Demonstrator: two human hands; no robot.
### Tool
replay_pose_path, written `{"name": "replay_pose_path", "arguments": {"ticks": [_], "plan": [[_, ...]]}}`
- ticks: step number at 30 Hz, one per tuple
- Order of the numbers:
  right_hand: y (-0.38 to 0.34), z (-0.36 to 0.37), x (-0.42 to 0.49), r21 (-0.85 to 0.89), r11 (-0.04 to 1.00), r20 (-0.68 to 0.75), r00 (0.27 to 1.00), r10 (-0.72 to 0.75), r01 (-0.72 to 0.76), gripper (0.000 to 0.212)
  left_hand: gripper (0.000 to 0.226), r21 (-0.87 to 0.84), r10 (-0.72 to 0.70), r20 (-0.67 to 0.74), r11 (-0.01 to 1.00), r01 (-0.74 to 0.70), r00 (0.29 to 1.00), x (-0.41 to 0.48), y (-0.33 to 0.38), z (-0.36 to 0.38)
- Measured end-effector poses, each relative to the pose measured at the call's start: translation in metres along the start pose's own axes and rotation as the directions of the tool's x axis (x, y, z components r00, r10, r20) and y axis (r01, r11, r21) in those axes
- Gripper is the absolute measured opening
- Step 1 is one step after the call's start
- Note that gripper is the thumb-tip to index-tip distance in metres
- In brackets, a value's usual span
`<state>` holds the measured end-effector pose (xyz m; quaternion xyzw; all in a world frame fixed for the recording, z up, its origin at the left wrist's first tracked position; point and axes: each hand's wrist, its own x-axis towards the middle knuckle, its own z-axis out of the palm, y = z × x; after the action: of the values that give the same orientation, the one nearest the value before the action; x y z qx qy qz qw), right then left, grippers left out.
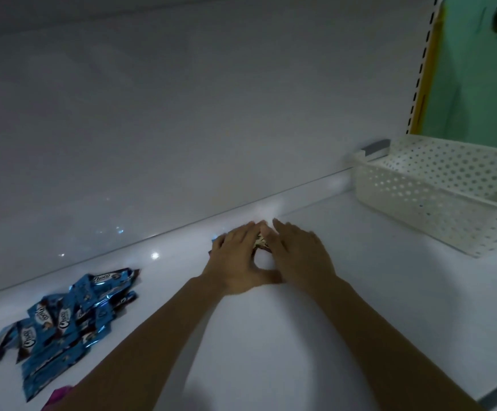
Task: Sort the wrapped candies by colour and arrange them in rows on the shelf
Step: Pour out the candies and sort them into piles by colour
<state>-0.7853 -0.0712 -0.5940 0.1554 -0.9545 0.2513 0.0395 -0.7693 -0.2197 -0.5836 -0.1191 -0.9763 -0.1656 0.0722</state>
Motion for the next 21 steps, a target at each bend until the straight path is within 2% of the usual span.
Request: {"name": "replay_pose_path", "arguments": {"ticks": [1, 2, 4, 6, 7, 8, 9, 11, 14, 16, 18, 21], "plan": [[-0.002, 0.001, -0.001, 0.033, 0.999, -0.029, 1.0, -0.001, 0.002, 0.078, 0.109, -0.032, 0.026, 0.006, 0.999, -0.026, 1.0, 0.004, 0.003, 0.003], [-0.004, 0.0, -0.002, 0.104, 0.995, -0.061, 0.998, -0.003, 0.009, 0.072, 0.099, -0.065, 0.053, 0.005, 0.997, -0.053, 0.999, 0.007, 0.007, 0.006], [-0.009, -0.006, -0.006, 0.402, 0.915, -0.13, 0.989, 0.068, -0.01, 0.053, 0.087, -0.131, 0.075, -0.03, 0.988, -0.079, 0.997, 0.01, 0.016, 0.013], [-0.01, -0.017, -0.006, 0.74, 0.672, -0.132, 0.97, 0.203, -0.04, 0.037, 0.094, -0.171, 0.113, -0.104, 0.977, -0.13, 0.988, 0.007, 0.02, 0.021], [-0.009, -0.019, -0.004, 0.838, 0.543, -0.11, 0.956, 0.271, -0.058, 0.031, 0.105, -0.128, 0.122, -0.136, 0.982, -0.14, 0.983, 0.004, 0.021, 0.022], [-0.008, -0.022, -0.003, 0.885, 0.46, -0.094, 0.942, 0.323, -0.069, 0.03, 0.115, -0.065, 0.1, -0.149, 0.992, -0.11, 0.984, 0.0, 0.022, 0.02], [-0.007, -0.022, -0.001, 0.903, 0.42, -0.069, 0.931, 0.358, -0.095, 0.032, 0.119, -0.01, 0.052, -0.126, 0.999, -0.054, 0.991, -0.001, 0.024, 0.018], [-0.006, -0.022, 0.0, 0.897, 0.424, -0.048, 0.926, 0.374, -0.125, 0.042, 0.117, 0.015, -0.015, -0.031, 1.0, 0.016, 0.999, 0.0, 0.026, 0.014], [-0.002, -0.024, 0.002, 0.893, 0.447, -0.18, 0.863, 0.472, -0.058, 0.045, 0.106, 0.001, 0.005, -0.014, 1.0, -0.005, 1.0, 0.003, 0.034, 0.015], [0.005, -0.028, 0.003, 0.904, 0.428, -0.263, 0.772, 0.579, -0.013, 0.041, 0.093, 0.013, 0.086, -0.017, 0.996, -0.086, 0.996, 0.001, 0.039, 0.018], [0.008, -0.03, 0.003, 0.915, 0.404, -0.281, 0.707, 0.649, -0.007, 0.041, 0.075, 0.045, 0.176, -0.025, 0.984, -0.174, 0.984, 0.002, 0.042, 0.019], [0.006, -0.028, 0.003, 0.904, 0.428, -0.299, 0.7, 0.649, -0.01, 0.042, 0.061, 0.068, 0.265, -0.073, 0.963, -0.26, 0.962, 0.007, 0.041, 0.017]]}}
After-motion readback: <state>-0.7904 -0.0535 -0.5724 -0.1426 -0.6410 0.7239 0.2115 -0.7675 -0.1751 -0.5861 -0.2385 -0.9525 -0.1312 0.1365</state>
